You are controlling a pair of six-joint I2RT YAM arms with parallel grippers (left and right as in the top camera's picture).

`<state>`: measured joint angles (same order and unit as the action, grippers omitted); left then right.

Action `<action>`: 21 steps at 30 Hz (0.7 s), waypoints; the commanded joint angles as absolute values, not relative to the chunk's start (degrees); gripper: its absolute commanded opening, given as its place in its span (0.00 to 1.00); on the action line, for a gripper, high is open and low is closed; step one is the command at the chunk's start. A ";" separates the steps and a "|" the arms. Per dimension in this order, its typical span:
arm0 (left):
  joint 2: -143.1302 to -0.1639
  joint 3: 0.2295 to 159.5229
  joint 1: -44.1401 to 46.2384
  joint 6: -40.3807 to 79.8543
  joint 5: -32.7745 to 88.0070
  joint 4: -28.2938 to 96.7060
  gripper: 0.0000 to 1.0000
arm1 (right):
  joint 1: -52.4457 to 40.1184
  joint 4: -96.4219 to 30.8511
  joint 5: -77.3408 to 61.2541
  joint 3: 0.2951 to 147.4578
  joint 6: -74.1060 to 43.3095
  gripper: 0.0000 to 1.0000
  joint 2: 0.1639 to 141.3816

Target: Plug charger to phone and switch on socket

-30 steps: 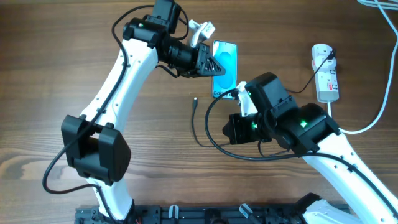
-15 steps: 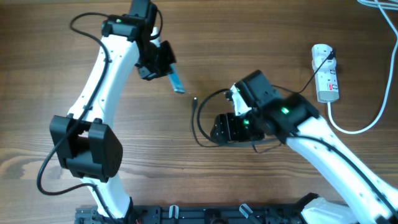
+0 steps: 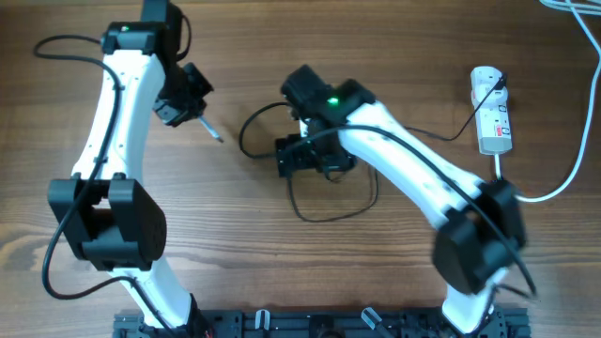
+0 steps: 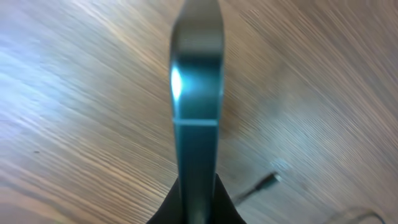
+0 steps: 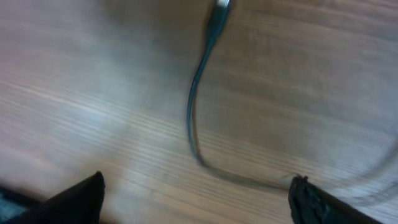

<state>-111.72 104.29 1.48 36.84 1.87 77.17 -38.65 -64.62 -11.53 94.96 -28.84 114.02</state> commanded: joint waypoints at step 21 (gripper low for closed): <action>-109.84 103.04 -0.27 37.76 -4.19 78.98 0.04 | -45.56 -50.83 4.21 91.61 -46.11 0.30 125.38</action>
<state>-111.72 103.96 -0.08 37.04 -3.18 78.96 -46.13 -51.75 2.92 92.92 -46.30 123.87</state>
